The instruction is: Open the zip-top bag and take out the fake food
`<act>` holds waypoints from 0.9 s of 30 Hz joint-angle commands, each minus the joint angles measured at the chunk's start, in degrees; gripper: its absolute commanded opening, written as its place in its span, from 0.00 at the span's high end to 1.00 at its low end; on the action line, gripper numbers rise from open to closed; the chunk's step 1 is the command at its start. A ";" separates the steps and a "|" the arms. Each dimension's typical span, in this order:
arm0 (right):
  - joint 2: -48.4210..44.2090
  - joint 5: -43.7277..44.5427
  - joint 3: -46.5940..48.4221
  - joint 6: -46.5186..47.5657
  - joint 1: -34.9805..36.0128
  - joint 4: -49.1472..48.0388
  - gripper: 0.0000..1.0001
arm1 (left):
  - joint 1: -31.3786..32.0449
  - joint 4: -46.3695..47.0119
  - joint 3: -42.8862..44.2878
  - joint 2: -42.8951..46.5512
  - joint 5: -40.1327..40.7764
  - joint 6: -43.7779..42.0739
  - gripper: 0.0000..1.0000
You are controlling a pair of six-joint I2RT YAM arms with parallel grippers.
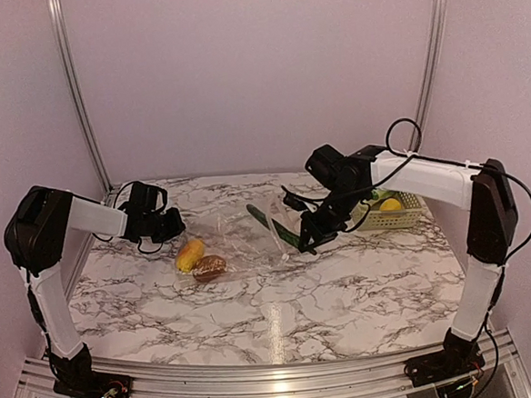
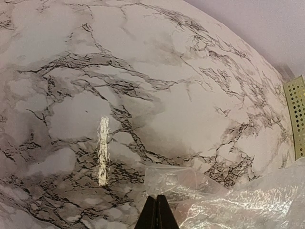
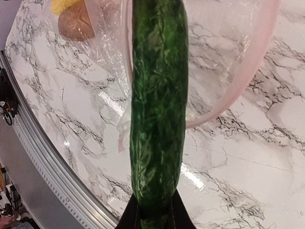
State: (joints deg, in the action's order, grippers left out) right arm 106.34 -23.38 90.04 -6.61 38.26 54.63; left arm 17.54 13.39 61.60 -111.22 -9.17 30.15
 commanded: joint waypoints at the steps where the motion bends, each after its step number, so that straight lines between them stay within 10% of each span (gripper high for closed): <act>1: -5.52 -1.05 -8.16 0.22 -1.49 -0.60 1.00 | -1.72 -3.81 0.77 2.37 4.21 -1.07 1.00; 21: -4.76 8.89 -3.18 3.71 -39.73 -12.31 0.99 | -3.65 -4.19 2.03 2.15 1.02 2.79 1.00; 27: 2.15 11.92 1.26 7.55 -42.65 -11.66 0.79 | -3.65 -3.28 1.85 2.16 -0.26 3.37 1.00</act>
State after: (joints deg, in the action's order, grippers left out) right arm 105.51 -14.76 87.55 -2.46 -3.55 43.20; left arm 14.17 9.91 62.94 -110.83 -7.81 32.99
